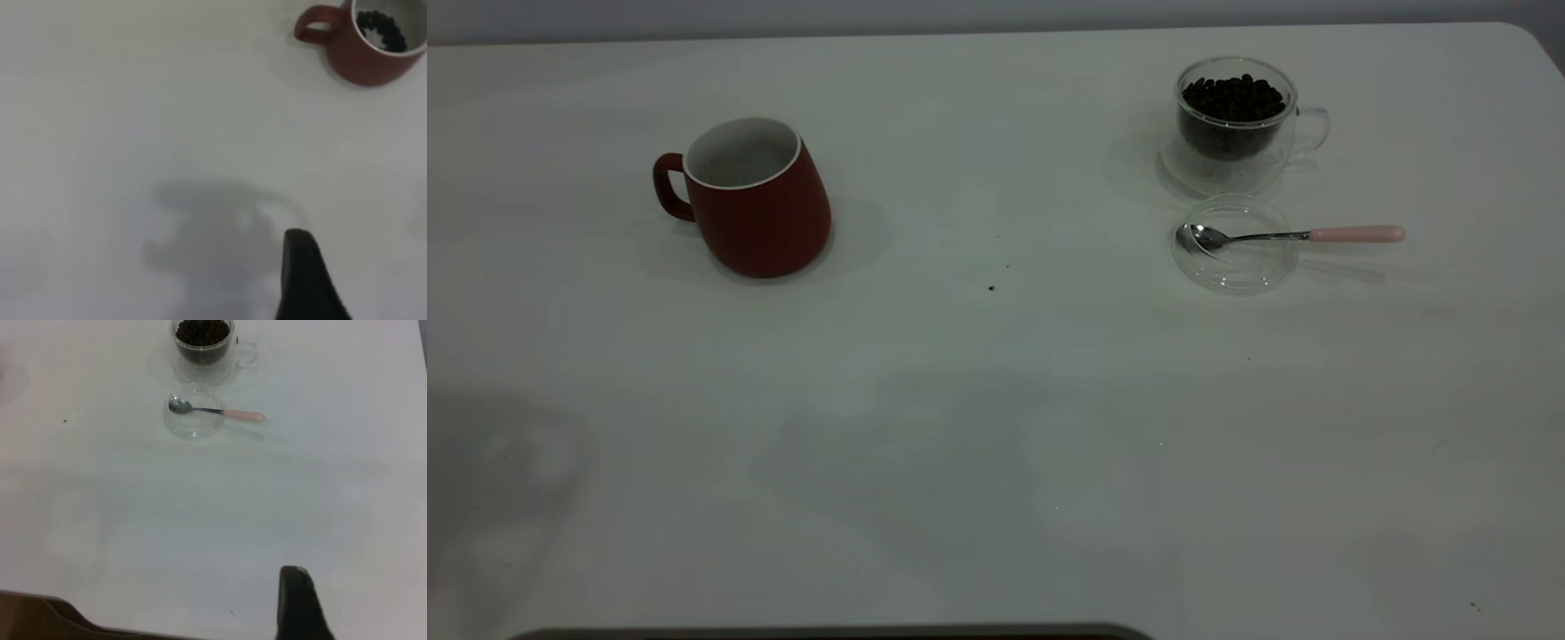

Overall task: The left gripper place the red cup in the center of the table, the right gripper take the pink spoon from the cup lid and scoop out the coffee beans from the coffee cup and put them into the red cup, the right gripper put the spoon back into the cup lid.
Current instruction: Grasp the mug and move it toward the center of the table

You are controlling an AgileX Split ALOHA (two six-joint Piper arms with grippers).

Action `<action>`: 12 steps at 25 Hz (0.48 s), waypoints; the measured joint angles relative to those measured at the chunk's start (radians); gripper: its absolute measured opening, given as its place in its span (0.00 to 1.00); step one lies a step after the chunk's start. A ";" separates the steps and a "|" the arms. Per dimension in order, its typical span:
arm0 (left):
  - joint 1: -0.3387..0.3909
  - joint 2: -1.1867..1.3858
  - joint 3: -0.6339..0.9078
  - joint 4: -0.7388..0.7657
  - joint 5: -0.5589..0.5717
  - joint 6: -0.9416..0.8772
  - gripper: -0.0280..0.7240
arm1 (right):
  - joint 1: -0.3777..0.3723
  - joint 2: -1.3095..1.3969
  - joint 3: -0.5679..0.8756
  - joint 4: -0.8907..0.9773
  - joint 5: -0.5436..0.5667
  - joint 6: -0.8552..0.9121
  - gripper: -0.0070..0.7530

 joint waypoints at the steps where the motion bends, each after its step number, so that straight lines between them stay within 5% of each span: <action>1: 0.000 0.046 -0.026 0.000 -0.010 0.006 0.69 | 0.000 0.000 0.000 0.000 0.000 0.000 0.65; 12: 0.000 0.552 -0.405 0.001 -0.027 0.194 0.69 | 0.000 0.000 0.000 0.000 0.000 0.000 0.65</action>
